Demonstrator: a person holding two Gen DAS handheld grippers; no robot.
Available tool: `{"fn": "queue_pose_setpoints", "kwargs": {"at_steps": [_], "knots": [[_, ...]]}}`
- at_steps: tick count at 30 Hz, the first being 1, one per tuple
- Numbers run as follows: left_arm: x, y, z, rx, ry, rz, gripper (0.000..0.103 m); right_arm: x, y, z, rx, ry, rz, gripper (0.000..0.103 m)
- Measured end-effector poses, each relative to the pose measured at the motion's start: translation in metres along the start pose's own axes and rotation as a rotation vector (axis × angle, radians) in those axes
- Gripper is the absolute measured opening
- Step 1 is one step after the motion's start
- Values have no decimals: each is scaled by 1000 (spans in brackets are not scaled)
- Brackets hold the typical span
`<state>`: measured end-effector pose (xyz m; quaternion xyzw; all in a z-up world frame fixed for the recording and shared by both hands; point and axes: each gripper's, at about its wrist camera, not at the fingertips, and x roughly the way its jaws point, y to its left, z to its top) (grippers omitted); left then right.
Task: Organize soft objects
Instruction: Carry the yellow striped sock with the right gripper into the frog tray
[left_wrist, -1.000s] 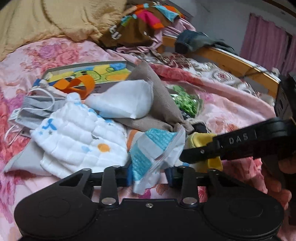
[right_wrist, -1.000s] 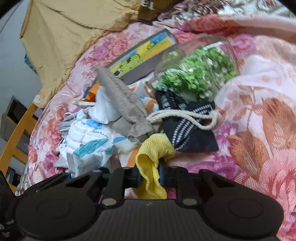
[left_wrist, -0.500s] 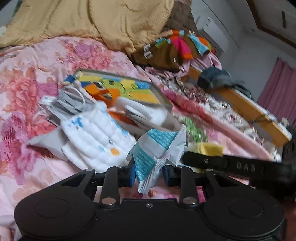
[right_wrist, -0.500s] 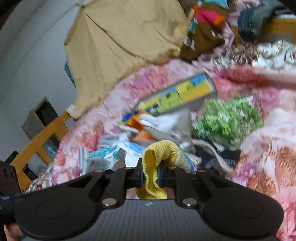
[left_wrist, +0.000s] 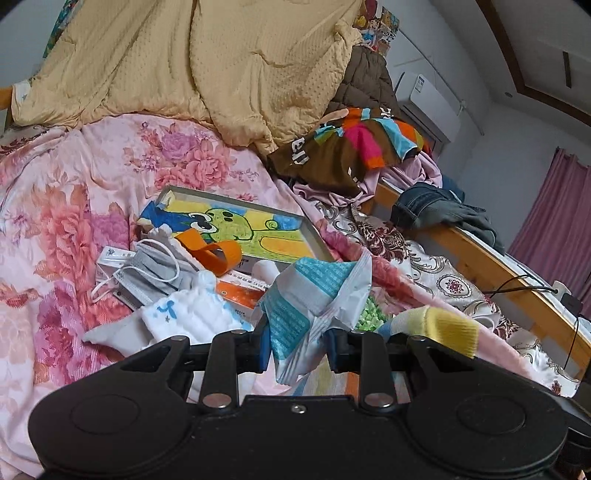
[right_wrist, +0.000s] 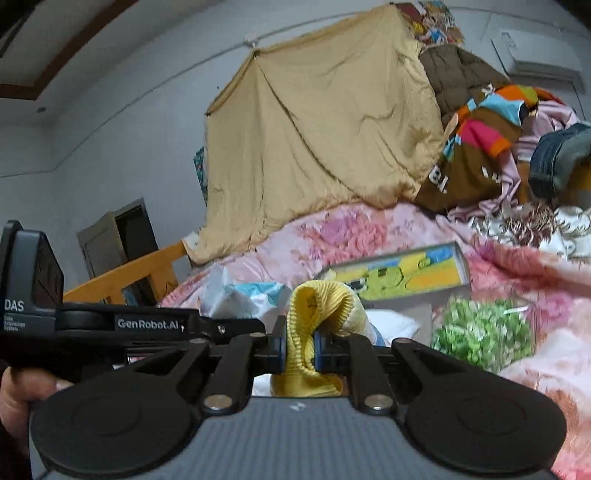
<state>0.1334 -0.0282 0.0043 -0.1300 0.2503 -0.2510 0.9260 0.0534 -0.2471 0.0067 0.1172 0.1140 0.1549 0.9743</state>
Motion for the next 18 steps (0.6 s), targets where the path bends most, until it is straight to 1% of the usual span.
{"fn": "queue_pose_setpoints", "kwargs": {"at_steps": [4,7,10,12,15,18], "knots": [[2,-2,1,-6,-4,-34,31,-6,1,5,7,-27,-17,15],[8,-8,3,17,-1,-52,31,-5,-1,11,5,-36,-34,15],[15,-7,7,14,-6,-68,31,0,-6,22,20,-45,-42,15],[21,-3,13,14,-12,-70,31,10,-11,31,37,-41,-43,15],[34,4,25,20,-14,-61,31,32,-15,47,16,-44,-73,15],[53,11,41,54,-9,-52,31,63,-24,68,20,-68,-69,15]]}}
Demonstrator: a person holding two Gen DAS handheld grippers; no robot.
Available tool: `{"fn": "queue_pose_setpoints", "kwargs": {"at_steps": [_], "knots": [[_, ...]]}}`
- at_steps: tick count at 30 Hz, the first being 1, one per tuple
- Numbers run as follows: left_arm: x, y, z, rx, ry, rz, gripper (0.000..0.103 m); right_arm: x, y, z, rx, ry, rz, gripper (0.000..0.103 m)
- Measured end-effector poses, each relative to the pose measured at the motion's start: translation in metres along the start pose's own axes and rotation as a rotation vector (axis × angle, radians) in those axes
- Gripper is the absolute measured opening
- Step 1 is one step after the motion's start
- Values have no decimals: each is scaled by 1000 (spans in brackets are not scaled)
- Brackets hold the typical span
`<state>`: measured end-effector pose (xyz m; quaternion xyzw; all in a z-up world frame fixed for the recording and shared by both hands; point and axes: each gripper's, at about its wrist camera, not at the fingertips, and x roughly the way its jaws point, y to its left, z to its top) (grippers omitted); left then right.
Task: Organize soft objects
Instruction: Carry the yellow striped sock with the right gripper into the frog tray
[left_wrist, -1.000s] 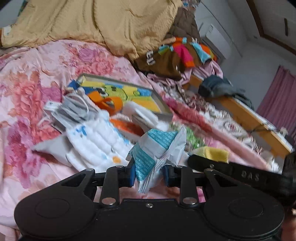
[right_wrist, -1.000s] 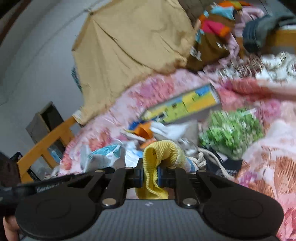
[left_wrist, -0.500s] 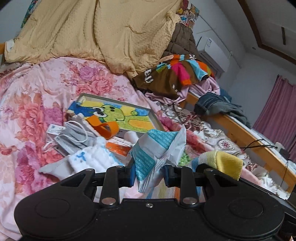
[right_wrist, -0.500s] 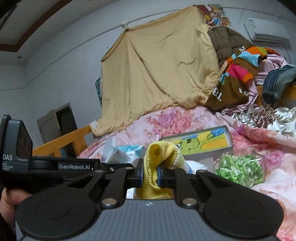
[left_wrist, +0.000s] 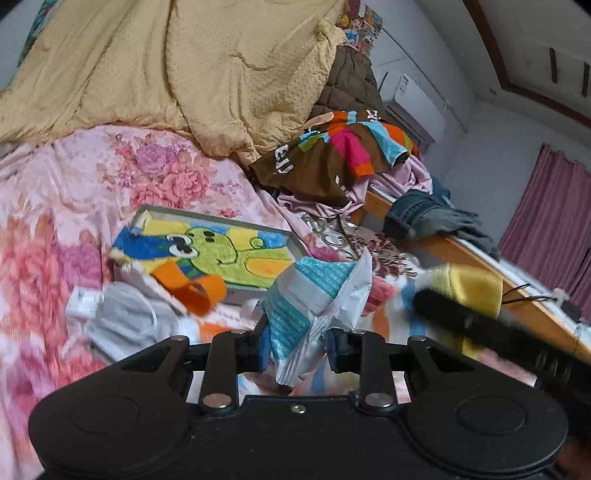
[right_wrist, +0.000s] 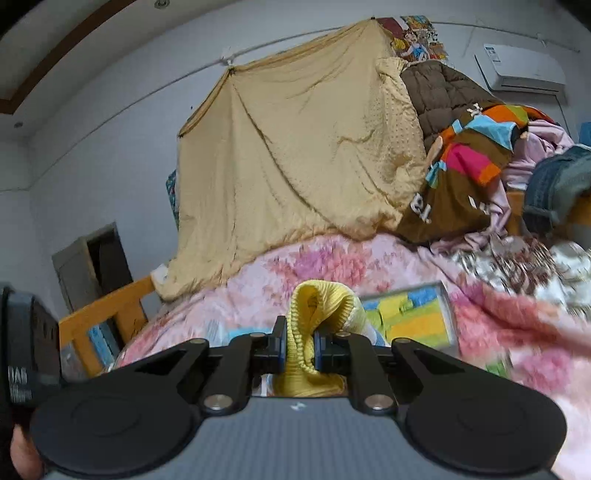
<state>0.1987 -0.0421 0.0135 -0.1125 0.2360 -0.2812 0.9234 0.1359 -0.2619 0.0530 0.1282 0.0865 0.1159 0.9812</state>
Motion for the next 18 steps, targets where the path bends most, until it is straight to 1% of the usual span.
{"fn": "queue_pose_setpoints", "kwargs": {"at_steps": [2,6,8,11,13,16,18], "knots": [[14,9,11,7,-9,5,31,26,-7,13,9,-31,0,15],[47,31,33,-51,-40,14,31,78,-27,32,46,-72,2,15],[67,38,43,-28,-42,33,32,106,-37,35,57,-65,-19,15],[106,47,57,3,-22,110,32,143,-55,33,62,-34,-36,15],[133,55,65,10,-12,129,32,164,-72,29,80,-6,-47,15],[169,67,76,-11,-8,115,32,187,-99,20,134,4,-69,15],[193,74,80,-36,12,93,32,196,-116,14,167,8,-93,15]]}}
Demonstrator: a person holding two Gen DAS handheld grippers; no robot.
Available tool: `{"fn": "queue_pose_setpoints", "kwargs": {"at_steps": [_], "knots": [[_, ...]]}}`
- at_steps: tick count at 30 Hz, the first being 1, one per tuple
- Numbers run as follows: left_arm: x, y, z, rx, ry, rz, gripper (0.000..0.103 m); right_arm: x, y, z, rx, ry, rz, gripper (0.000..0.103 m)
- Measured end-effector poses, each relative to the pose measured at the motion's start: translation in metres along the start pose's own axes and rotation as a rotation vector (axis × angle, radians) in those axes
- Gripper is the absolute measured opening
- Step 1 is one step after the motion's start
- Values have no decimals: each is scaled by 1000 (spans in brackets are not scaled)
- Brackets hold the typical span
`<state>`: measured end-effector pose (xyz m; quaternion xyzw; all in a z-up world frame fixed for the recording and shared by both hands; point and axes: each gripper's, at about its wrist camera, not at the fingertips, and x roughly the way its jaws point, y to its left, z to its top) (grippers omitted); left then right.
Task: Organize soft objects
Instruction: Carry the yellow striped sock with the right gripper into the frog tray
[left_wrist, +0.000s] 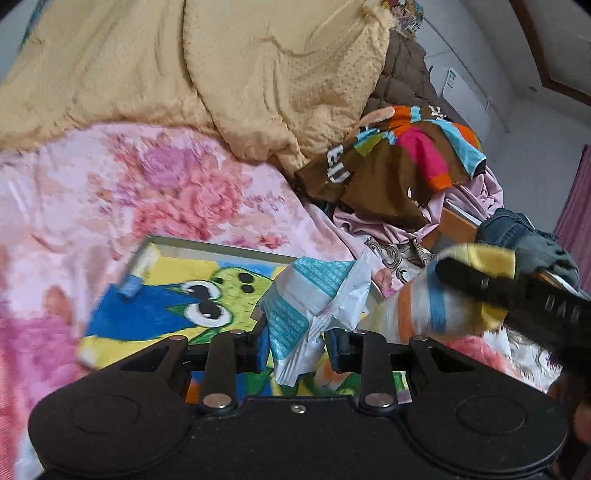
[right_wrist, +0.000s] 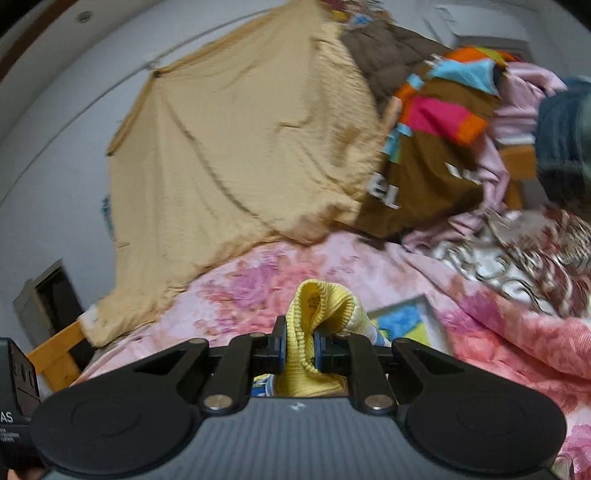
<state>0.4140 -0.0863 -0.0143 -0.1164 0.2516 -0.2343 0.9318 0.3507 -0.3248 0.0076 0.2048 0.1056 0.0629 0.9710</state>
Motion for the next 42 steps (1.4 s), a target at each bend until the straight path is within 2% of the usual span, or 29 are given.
{"fn": "queue_pose_setpoints", "kwargs": {"at_steps": [6,12,18,20,22,27,30,32,38,42], "knots": [[53,-3,-1,12,123,-30,32,33,-36,-12,126,118,-19,16],[79,6,-6,-51,228,-48,33,53,-44,-22,168,209,-70,19],[91,19,-6,-116,270,-16,34,63,-39,-25,127,308,-102,30],[93,22,-6,-130,285,-4,38,66,-37,-27,113,340,-104,42],[95,25,-6,-150,297,5,39,68,-36,-28,108,363,-98,46],[88,27,-4,-166,292,38,50,64,-39,-24,130,380,-96,56],[81,27,-2,-162,278,48,59,63,-42,-19,138,401,-87,69],[78,25,-1,-154,267,56,70,63,-45,-17,144,421,-87,73],[64,23,0,-192,239,91,79,56,-49,-10,158,461,-82,91],[46,19,2,-186,205,118,80,49,-48,-4,162,489,-64,96]]}}
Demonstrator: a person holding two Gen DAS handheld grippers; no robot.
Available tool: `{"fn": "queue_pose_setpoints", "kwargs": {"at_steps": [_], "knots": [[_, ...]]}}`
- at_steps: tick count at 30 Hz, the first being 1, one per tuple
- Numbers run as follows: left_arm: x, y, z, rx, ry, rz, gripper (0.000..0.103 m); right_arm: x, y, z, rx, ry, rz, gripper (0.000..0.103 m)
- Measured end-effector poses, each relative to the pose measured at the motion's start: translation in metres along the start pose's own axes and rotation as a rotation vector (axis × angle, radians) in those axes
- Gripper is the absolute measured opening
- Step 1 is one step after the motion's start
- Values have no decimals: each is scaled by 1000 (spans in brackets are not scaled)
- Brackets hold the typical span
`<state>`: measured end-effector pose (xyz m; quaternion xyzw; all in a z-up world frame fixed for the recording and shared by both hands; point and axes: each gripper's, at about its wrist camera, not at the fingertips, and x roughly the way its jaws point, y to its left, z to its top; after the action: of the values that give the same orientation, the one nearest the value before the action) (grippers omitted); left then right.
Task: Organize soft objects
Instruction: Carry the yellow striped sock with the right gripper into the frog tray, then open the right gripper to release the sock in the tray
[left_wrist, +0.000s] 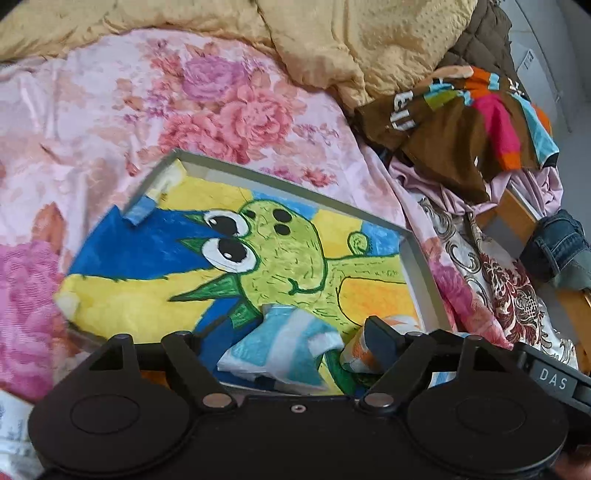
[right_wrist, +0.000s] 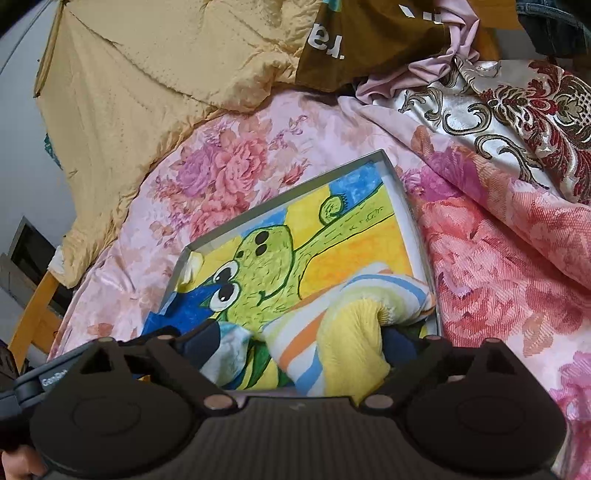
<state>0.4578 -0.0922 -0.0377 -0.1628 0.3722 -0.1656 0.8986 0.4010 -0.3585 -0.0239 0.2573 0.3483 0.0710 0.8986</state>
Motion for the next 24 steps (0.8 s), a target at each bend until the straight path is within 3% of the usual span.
{"fn": "queue_pose_setpoints", "kwargs": {"at_steps": [4,13,17,24], "knots": [[-23,-3,-3,5,-48,11,89,-12,7,-1,-31,25,3,101],[-74,-15,-19,44,-91,-14,92,-62,30,-15,-123,-35,-38,103],[-98,-21,-30,58,-125,-20,97,-87,39,-27,-176,-85,-47,103],[-143,-30,-54,95,-185,-35,99,-143,71,-61,-349,-274,-65,103]]}}
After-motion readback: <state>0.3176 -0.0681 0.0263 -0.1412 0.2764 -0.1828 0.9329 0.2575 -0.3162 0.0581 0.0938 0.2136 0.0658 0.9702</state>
